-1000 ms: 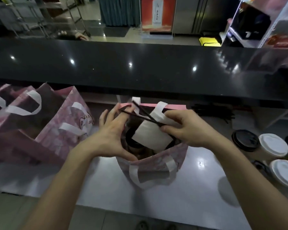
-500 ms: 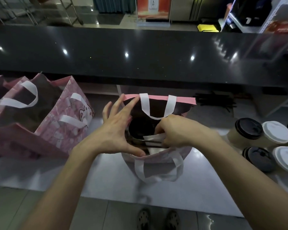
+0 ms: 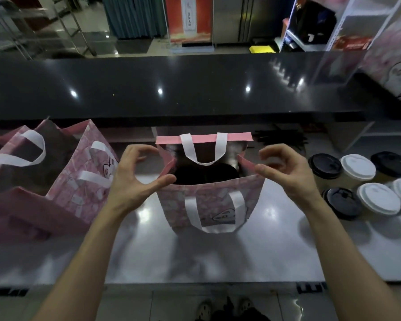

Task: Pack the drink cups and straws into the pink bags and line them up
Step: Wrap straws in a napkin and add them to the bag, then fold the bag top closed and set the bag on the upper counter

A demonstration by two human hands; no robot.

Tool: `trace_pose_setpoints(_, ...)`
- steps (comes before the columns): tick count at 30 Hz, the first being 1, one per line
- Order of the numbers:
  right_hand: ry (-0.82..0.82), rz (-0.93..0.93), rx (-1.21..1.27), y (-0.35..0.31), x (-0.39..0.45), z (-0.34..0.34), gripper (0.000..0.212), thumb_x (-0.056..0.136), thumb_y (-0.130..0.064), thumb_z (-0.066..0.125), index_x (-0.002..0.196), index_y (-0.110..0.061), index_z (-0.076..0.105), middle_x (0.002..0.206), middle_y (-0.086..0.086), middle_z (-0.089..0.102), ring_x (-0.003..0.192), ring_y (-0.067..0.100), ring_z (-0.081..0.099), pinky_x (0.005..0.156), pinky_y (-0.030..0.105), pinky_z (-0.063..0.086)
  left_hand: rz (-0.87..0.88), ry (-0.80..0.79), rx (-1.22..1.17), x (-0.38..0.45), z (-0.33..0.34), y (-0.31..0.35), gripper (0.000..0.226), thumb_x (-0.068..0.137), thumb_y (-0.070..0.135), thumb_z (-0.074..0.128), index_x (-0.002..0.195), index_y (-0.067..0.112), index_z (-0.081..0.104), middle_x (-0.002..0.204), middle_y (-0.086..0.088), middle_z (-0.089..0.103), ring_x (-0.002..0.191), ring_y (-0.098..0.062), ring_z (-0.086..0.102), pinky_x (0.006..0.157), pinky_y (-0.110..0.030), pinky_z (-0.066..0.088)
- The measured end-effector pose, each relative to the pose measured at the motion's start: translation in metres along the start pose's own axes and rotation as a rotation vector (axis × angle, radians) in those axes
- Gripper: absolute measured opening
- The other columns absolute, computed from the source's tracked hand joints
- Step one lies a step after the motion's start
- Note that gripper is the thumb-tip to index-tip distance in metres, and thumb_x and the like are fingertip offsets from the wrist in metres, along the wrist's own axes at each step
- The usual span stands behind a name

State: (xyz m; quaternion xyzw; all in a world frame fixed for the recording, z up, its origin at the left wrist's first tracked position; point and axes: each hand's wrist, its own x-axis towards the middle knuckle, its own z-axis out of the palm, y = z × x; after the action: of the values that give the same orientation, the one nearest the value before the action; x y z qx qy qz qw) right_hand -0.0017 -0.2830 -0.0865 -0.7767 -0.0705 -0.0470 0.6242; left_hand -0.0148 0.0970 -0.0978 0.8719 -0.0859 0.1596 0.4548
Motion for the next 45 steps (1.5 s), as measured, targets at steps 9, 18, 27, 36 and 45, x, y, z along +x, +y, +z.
trace_pose_setpoints(9,0.066,-0.045,-0.136,0.015,0.054,0.006,0.025,0.098,0.003,0.059,0.103,-0.014,0.076,0.129,-0.003,0.073,0.123,0.011,0.068,0.104,0.028,0.053,0.232,-0.110,0.509,0.051,0.005,0.022,0.032,0.093,0.060,0.068,0.091,0.032,0.082,0.140,0.006,0.061,0.142,-0.020,0.045,0.120,-0.047,0.034)
trace_pose_setpoints(18,-0.166,0.019,-0.001,0.022,0.054,-0.006,0.032,0.084,-0.035,0.066,0.104,-0.013,0.078,0.166,-0.011,0.046,0.152,0.013,0.045,0.125,0.044,0.035,0.299,-0.365,0.550,0.080,0.021,0.041,0.048,0.096,0.042,0.079,0.141,0.029,0.072,0.165,0.004,0.052,0.163,-0.014,0.029,0.136,-0.049,0.002)
trace_pose_setpoints(27,-0.569,0.142,-0.198,0.045,0.057,-0.007,0.072,0.064,-0.051,0.097,0.127,-0.039,0.065,0.171,-0.039,-0.001,0.163,0.018,0.016,0.129,0.053,0.031,0.071,-0.465,0.184,0.087,0.010,0.031,0.110,0.061,0.084,0.089,0.156,0.057,0.043,0.157,0.023,0.047,0.147,-0.005,0.044,0.122,-0.039,0.040)
trace_pose_setpoints(36,-0.193,0.081,-0.173,0.055,0.071,0.013,0.070,0.060,-0.049,0.100,0.110,-0.025,0.058,0.123,-0.008,0.072,0.127,0.018,0.065,0.118,0.049,0.049,-0.038,-0.453,-0.004,0.080,-0.010,0.017,0.106,0.055,0.077,0.096,0.148,0.062,0.049,0.145,0.041,0.051,0.132,0.014,0.053,0.095,-0.008,0.049)
trace_pose_setpoints(45,-0.177,0.035,-0.209,0.062,0.072,0.016,0.071,0.073,-0.036,0.098,0.134,-0.045,0.063,0.123,-0.024,0.068,0.117,-0.007,0.063,0.103,0.025,0.056,-0.199,-0.331,-0.046,0.048,-0.002,-0.029,0.086,0.081,0.020,0.098,0.151,0.044,0.053,0.146,0.009,0.063,0.136,-0.012,0.061,0.121,-0.043,0.048)
